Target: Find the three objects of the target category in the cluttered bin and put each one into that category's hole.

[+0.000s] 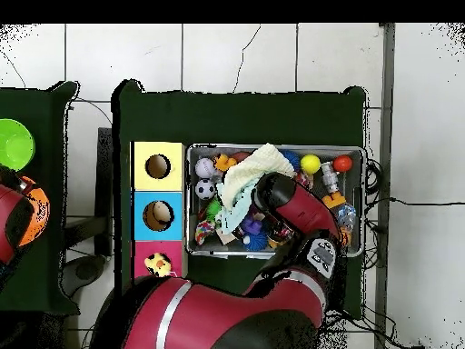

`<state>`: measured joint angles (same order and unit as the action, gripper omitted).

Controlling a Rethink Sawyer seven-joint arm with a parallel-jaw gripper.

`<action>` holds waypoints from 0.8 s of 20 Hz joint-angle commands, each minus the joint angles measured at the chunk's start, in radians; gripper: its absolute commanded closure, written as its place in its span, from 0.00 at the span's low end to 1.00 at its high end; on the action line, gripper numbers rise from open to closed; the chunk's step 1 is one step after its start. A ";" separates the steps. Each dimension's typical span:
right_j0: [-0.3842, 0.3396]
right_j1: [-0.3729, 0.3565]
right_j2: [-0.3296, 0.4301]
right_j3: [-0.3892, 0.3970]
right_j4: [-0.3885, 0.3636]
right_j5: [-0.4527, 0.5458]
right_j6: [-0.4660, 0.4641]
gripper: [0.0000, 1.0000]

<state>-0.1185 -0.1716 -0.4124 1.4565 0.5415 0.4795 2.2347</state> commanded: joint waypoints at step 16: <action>-0.294 0.102 0.295 -0.019 -0.502 -0.121 -0.336 0.00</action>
<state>-0.2628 -0.2127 -0.3177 1.4244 0.2675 0.4791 2.2341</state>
